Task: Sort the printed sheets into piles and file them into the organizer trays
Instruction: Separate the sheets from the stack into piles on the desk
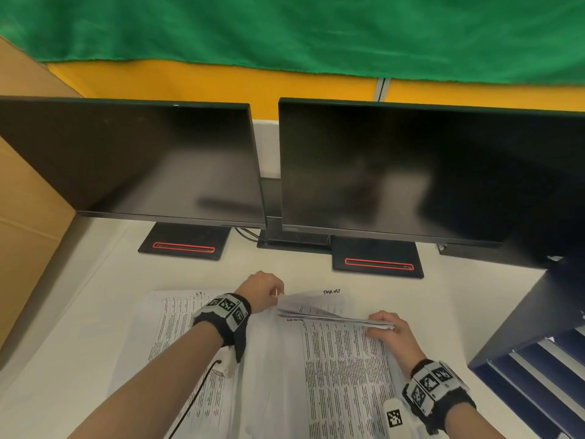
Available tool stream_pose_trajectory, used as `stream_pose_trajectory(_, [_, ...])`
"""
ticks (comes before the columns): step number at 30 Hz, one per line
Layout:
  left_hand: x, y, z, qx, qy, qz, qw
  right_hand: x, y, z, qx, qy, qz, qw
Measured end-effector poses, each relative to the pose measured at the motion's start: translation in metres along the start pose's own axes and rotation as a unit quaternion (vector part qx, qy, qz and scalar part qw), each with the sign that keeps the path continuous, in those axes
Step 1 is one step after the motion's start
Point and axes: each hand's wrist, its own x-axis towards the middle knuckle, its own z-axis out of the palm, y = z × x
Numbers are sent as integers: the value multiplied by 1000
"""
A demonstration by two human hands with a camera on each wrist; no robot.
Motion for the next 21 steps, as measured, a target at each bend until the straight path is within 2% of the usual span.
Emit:
stream_pose_trajectory(2, [-5, 1, 3, -18, 3, 32, 999, 3, 1, 2, 16, -5, 12, 1000])
stream_pose_trajectory(5, [-10, -6, 12, -48, -17, 45, 998, 6, 4, 2, 26, -11, 27, 999])
stream_pose_trajectory(9, [-5, -17, 20, -69, -68, 5, 995, 4, 0, 1, 16, -15, 27, 999])
stream_pose_trajectory(11, [-1, -18, 19, -68, -75, -19, 995, 2, -3, -1, 6, -16, 12, 1000])
stream_pose_trajectory(15, [7, -14, 13, -136, 14, -65, 989, 1, -10, 0, 49, 10, 7, 999])
stream_pose_trajectory(18, [12, -10, 11, -200, 93, -97, 971, 14, -14, 5, 18, 80, -7, 997])
stream_pose_trajectory(21, [12, -5, 14, -235, 127, -110, 957, 25, -18, 11, -16, 124, -4, 992])
